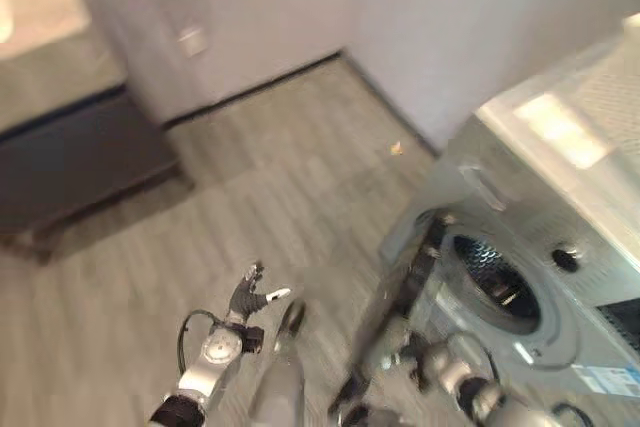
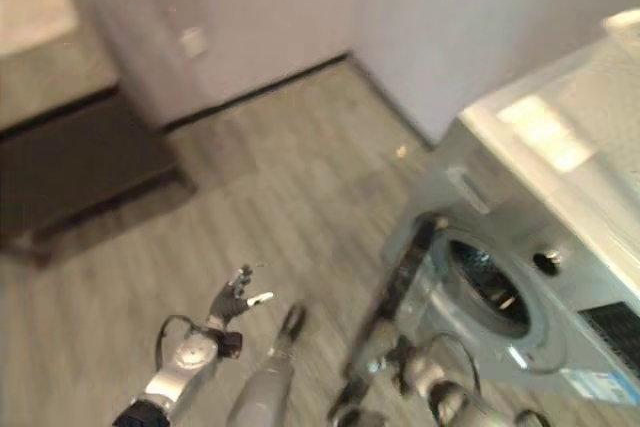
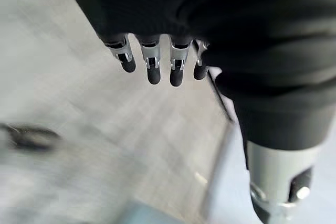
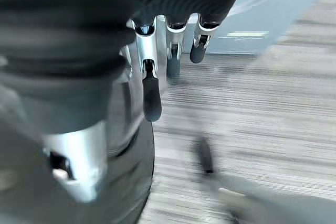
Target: Grab the laundry basket,head to the washer,open it,put in the laundry and shut it.
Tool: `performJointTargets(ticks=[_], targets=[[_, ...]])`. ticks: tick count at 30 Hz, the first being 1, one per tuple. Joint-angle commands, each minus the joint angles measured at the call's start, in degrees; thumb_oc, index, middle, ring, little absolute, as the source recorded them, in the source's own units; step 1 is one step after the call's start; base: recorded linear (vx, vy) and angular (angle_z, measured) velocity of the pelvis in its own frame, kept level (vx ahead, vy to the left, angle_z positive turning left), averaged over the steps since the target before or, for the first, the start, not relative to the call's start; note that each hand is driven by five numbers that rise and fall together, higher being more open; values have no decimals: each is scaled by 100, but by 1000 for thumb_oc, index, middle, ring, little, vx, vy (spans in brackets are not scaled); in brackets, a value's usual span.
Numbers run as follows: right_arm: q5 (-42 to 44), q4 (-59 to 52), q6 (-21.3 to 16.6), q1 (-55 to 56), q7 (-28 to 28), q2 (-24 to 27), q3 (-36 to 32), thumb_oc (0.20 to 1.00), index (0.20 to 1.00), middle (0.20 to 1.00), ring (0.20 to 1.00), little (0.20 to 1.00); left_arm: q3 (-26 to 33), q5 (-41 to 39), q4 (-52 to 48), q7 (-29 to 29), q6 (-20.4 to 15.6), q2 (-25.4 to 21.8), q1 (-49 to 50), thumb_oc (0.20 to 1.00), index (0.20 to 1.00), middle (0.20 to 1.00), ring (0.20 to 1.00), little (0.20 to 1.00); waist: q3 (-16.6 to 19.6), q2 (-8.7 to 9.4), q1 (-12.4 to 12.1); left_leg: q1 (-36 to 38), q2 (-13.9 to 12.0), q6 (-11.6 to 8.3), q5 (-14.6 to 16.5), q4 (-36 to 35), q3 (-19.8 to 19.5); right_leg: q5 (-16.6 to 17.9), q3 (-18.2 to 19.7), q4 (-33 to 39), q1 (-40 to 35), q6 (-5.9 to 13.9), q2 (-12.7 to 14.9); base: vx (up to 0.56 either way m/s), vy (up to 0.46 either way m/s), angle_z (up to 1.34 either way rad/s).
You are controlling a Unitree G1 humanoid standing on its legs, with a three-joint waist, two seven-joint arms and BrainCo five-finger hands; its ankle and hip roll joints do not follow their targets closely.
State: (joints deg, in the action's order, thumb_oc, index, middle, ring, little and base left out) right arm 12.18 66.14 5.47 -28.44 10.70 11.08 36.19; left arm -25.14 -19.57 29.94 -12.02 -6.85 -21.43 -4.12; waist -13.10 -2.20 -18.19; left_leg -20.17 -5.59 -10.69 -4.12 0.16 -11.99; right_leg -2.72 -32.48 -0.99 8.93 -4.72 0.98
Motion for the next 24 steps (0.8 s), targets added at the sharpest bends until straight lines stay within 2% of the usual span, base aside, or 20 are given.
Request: performJointTargets(ticks=[1,2,4,5,7,8,9,10,11,13,14,15,16,18,19,21,23,24], targets=[[349,-378,-778,-1582,383,-667,-286,1000,1000,1000,1000,1000,-402,342,-125,187,-134,150,-306,1000,1000,1000,1000,1000,-131,8,-199,505,-74,147,-549,-469,184,-531,81,-6,-402,603,564,-171,73,39],[426,-430,-784,-1574,405,-592,-276,1000,1000,1000,1000,1000,-514,433,-65,242,-122,173,-313,1000,1000,1000,1000,1000,-139,82,-89,699,-168,230,-211,-260,234,-458,37,6,-379,624,664,-157,75,64],[478,-512,-777,-1393,326,-514,-291,1000,1000,1000,1000,1000,-688,483,-168,435,-77,222,-218,1000,1000,1000,1000,1000,-61,110,93,1047,-316,294,152,-155,300,-359,9,120,-401,638,725,-111,167,98],[461,-549,-750,-1193,255,-499,-323,1000,1000,1000,1000,1000,-697,489,-309,490,-52,251,-68,1000,1000,1000,1000,1000,5,41,178,1195,-322,343,175,-194,284,-231,62,170,-473,697,724,47,234,84],[428,-690,-765,-769,145,-404,-427,1000,1000,1000,1000,1000,-621,717,-632,540,-104,84,92,1000,1000,1000,1000,1000,218,14,318,1395,-282,393,327,-269,449,41,130,277,-606,840,874,88,277,33],[425,-705,-760,-748,147,-406,-420,1000,1000,1000,1000,1000,-616,723,-651,541,-96,77,117,1000,1000,1000,1000,1000,225,17,314,1406,-279,399,334,-267,460,50,140,285,-615,845,876,85,285,8],[353,-875,-775,-365,59,-333,-475,1000,1000,1000,1000,1000,-460,1238,-1052,483,-178,-200,207,1000,1000,1000,1000,1000,323,26,382,1591,-198,491,546,-247,578,187,297,346,-698,940,941,44,138,-6],[348,-887,-772,-345,60,-337,-475,1000,1000,1000,1000,1000,-457,1251,-1074,485,-169,-210,233,1000,1000,1000,1000,1000,324,31,366,1611,-197,496,552,-250,596,196,315,354,-709,946,942,57,199,-32],[282,-950,-780,-143,34,-312,-489,1000,1000,1000,1000,1000,-410,1612,-1289,436,-242,-422,227,1000,1000,1000,1000,1000,376,32,397,1705,-184,512,601,-269,708,242,366,374,-747,988,982,29,122,-48],[175,-1143,-785,295,-67,-184,-599,1000,1000,1000,1000,1000,-215,1808,-1691,512,-339,-782,168,1000,1000,1000,1000,1000,485,38,547,1855,-129,550,688,-303,881,282,464,356,-785,1051,1050,60,159,-55],[115,-1241,-758,547,-135,-124,-669,1000,1000,1000,1000,1000,-86,1770,-1910,575,-364,-940,147,630,630,630,630,630,565,64,636,1954,-95,572,716,-332,999,314,524,344,-793,1097,1089,-1,158,-47],[36,-1248,-748,723,-218,-47,-743,1000,1000,1000,1000,1000,-113,1750,-2041,731,-384,-1048,6,576,576,576,576,576,595,75,727,1993,-40,606,646,-352,1128,432,492,320,-752,1085,1162,34,171,-57],[-16,-1159,-643,1052,-453,108,-926,1000,1000,1000,1000,1000,-551,1651,-2267,1336,-218,-1257,-571,614,614,614,614,614,720,42,993,2163,-42,618,679,-418,1267,445,623,295,-764,1133,1169,40,142,-32],[-49,-626,-495,990,-625,74,-1070,1000,1000,1000,1000,1000,-1156,1262,-2351,1888,-45,-1317,-1202,1000,1000,1000,1000,1000,834,-16,1148,2355,-67,616,734,-492,1448,505,777,333,-769,1182,1141,102,79,-28],[-46,-305,-455,799,-658,13,-1063,1000,1000,1000,1000,1000,-1456,1002,-2215,2033,60,-1174,-1559,1000,1000,1000,1000,1000,868,-42,1172,2418,-76,626,759,-507,1513,584,860,382,-758,1227,1128,53,43,-45],[0,295,-424,80,-531,53,-1180,1000,1000,1000,1000,1000,-1763,654,-1970,1976,175,-824,-2103,1000,1000,1000,1000,1000,821,-138,1062,2380,-43,657,760,-504,1560,717,978,502,-656,1280,1121,-51,26,-79],[115,594,-408,-426,-431,149,-1337,1000,1000,1000,1000,1000,-1907,515,-2009,1902,136,-684,-2434,1000,1000,1000,1000,1000,747,-200,964,2286,-19,669,735,-494,1519,771,1011,533,-554,1307,1143,-189,44,-67],[219,1104,-395,-1564,-137,732,-1635,1000,1000,1000,1000,1000,-1945,239,-2690,1763,-38,-745,-2665,1000,1000,1000,1000,1000,464,-438,689,1892,86,687,626,-445,1313,897,991,553,-258,1370,1283,-322,79,-50]])
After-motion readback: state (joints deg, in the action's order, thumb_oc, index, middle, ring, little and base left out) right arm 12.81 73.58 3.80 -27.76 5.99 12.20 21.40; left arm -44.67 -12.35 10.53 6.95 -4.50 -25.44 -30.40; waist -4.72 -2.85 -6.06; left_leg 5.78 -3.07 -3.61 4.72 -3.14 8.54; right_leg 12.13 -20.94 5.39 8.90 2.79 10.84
